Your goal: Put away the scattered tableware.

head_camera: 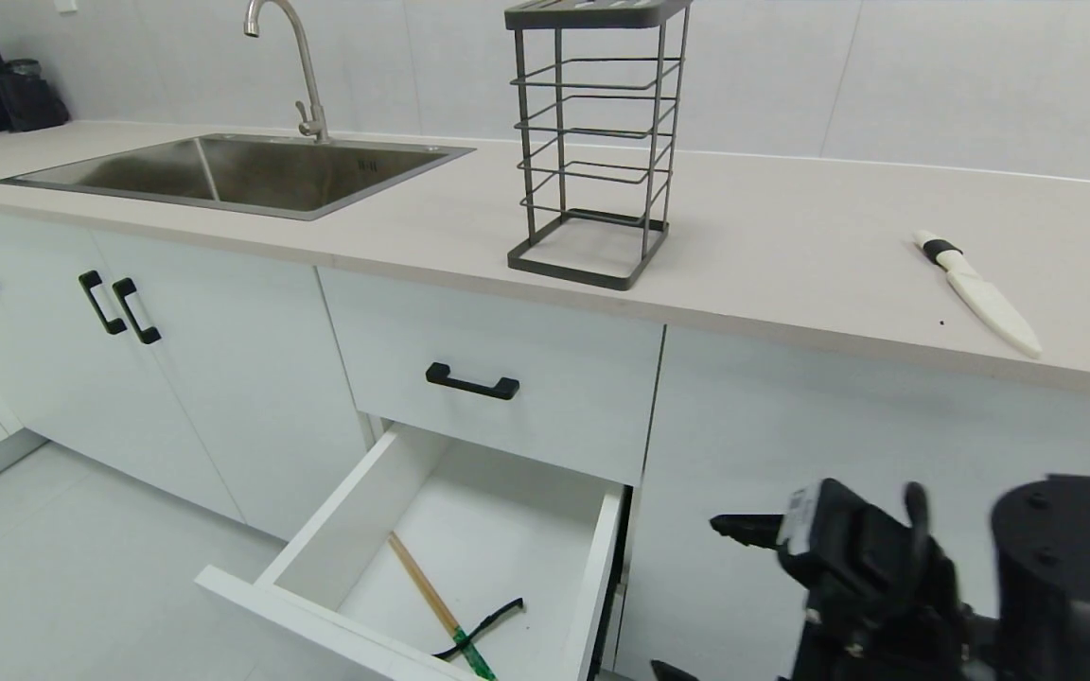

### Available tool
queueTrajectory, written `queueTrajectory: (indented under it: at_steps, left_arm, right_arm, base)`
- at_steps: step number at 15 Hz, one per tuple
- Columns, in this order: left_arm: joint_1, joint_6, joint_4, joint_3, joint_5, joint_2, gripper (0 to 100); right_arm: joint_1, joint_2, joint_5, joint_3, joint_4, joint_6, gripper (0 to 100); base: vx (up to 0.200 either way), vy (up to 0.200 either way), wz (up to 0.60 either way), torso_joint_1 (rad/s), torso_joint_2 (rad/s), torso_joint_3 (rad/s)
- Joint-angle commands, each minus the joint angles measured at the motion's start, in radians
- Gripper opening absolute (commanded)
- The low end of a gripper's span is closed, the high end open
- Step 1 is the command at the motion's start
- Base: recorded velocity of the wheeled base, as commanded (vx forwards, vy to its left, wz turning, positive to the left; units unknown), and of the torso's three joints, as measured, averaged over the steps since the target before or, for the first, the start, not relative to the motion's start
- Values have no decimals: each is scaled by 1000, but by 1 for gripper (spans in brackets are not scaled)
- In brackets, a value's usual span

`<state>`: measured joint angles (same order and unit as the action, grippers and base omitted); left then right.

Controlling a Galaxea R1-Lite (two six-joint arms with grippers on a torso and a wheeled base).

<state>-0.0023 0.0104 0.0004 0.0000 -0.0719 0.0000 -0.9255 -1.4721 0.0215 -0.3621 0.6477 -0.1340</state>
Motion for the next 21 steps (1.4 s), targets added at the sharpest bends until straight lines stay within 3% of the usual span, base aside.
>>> queueTrajectory:
  at_steps: [1, 5, 10, 12, 16, 21]
  left_arm:
    - [-1, 0, 0, 0, 0, 2, 100]
    - [1, 0, 0, 0, 0, 2, 100]
    - [1, 0, 1, 0, 0, 2, 100]
    - [1, 0, 1, 0, 0, 2, 100]
    - [1, 0, 0, 0, 0, 2, 100]
    - [1, -1, 1, 0, -2, 2, 100]
  right_arm:
    - [60, 274, -6, 161, -42, 1, 100]
    - [73, 593, -28, 345, -108, 1, 100]
    - [74, 885, -20, 338, -312, -7, 100]
    - [126, 937, -18, 331, -327, -49, 100]
    - [430, 1076, -31, 322, -332, -56, 100]
    - [810, 1254, -149, 318, -367, -9, 100]
  base:
    - [0, 0, 0, 0, 0, 0]
    - [0, 0, 0, 0, 0, 0]
    - [0, 0, 0, 0, 0, 0]
    - [0, 0, 0, 0, 0, 0]
    - [0, 0, 0, 0, 0, 0]
    - [0, 0, 0, 0, 0, 0]
